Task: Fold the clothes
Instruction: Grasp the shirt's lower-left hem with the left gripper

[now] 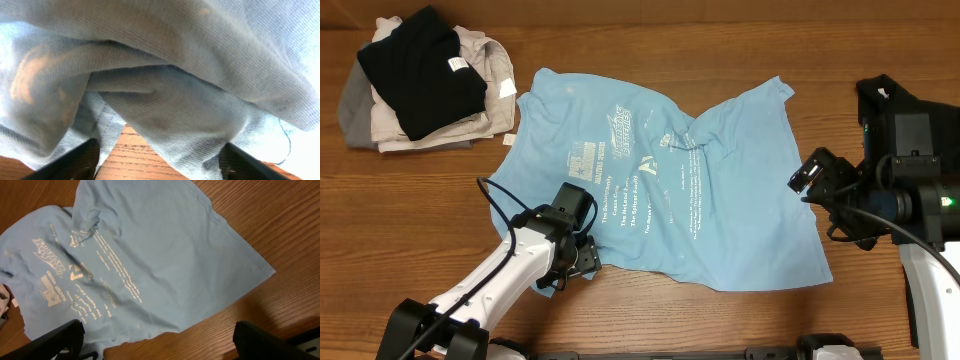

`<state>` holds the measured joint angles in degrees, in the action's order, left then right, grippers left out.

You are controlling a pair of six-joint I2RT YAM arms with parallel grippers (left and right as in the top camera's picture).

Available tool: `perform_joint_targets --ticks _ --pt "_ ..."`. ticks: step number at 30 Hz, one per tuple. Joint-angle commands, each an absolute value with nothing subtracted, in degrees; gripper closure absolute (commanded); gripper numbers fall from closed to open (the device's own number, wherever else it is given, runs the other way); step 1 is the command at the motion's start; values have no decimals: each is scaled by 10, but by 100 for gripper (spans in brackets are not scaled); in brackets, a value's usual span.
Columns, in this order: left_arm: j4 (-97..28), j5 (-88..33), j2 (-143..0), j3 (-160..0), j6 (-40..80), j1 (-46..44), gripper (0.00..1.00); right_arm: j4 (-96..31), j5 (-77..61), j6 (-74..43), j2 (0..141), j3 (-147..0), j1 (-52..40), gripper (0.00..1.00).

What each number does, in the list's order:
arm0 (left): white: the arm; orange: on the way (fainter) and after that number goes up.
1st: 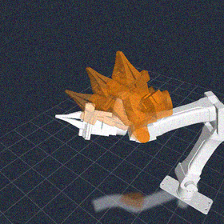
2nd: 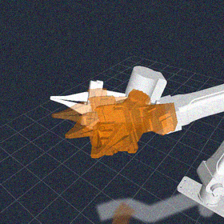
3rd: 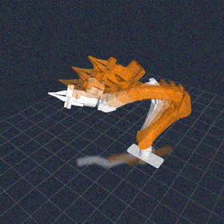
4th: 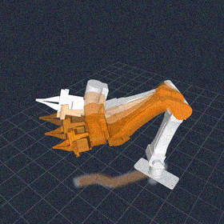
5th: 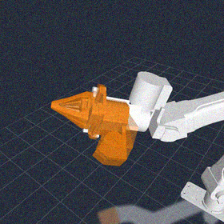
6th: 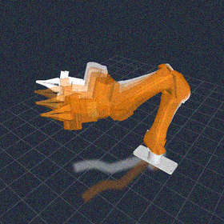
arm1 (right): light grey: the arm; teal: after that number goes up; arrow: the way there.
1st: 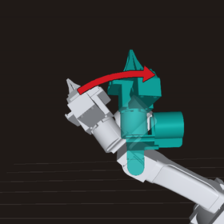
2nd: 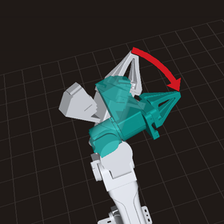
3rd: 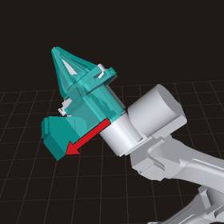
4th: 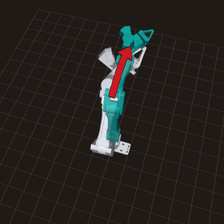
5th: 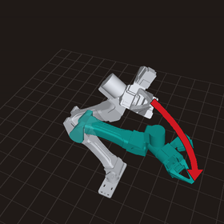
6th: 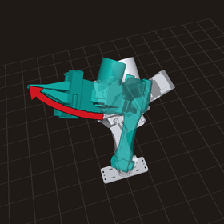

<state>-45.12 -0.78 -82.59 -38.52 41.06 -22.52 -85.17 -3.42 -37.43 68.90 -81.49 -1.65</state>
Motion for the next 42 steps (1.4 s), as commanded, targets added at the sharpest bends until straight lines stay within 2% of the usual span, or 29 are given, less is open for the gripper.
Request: perform_joint_targets --ticks 1,5,10,16,22,24,31,37,38,39,40,41,42 --pt "-454 -2 -828 -396 398 -224 29 -848 -27 -370 684 -814 -19 0" --pt "-463 -5 -828 -396 399 -223 25 -849 -27 -370 684 -814 -19 0" --pt "-456 23 -828 -396 398 -215 25 -847 -27 -370 684 -814 -19 0" --pt "-439 1 -828 -396 399 -213 53 -847 -27 -370 684 -814 -19 0" --pt "-438 1 -828 -401 398 -213 92 -846 -27 -370 684 -814 -19 0" --pt "-439 1 -828 -415 398 -213 96 -845 -27 -370 684 -814 -19 0" --pt "-428 -3 -828 -496 392 -214 96 -842 -27 -370 684 -814 -19 0" --pt "-345 0 -830 -511 392 -214 94 -842 -27 -370 684 -814 -19 0" --pt "-336 0 -832 -511 392 -214 87 -843 -27 -370 684 -814 -19 0" --pt "-331 1 -833 -511 392 -214 67 -843 -27 -370 684 -814 -19 0" --pt "-331 1 -837 -511 392 -214 39 -843 -27 -370 684 -814 -19 0" --pt "-336 0 -839 -511 390 -214 31 -843 -27 -370 684 -814 -19 0" --pt "-347 -3 -841 -511 390 -214 31 -843 -27 -370 684 -814 -19 0"
